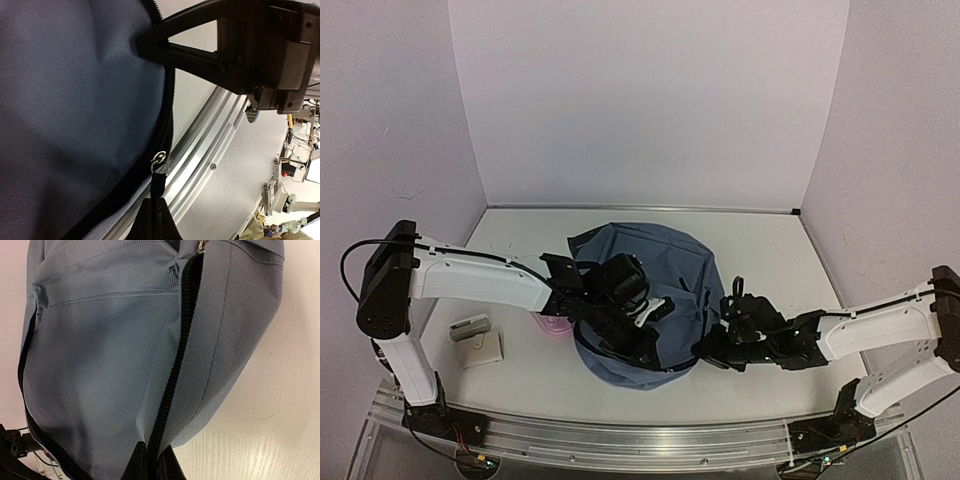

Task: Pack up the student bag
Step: Unzip the student bag at the center of the board.

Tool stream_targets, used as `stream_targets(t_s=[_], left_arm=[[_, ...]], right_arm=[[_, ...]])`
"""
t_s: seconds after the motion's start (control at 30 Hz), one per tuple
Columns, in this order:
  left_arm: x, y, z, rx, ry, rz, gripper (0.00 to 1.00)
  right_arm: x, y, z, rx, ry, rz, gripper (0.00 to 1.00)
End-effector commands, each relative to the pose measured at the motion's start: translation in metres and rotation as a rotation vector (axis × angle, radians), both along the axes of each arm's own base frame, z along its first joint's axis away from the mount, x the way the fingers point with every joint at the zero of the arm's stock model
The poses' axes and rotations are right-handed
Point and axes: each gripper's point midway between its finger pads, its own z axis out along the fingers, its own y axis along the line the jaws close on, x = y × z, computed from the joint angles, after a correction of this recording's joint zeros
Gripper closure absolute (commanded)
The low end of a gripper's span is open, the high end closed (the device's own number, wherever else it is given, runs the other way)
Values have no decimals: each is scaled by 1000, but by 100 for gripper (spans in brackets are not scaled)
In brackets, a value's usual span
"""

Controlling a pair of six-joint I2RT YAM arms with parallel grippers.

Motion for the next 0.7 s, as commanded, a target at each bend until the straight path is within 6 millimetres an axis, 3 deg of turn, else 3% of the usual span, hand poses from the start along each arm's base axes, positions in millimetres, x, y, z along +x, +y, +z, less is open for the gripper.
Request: stream_targets(t_s=[0.0,0.4,0.67], left_arm=[[19,18,11,53,-74,84,100],[42,66,16,91,-65,212,100],[58,101,13,116,-54,273,100]], right_arm=[[12,-6,5,1,-41,-73,99],[22,-20,-8,-40,-36,-127,100],[28,-30,-5,-35,-45,-155,100]])
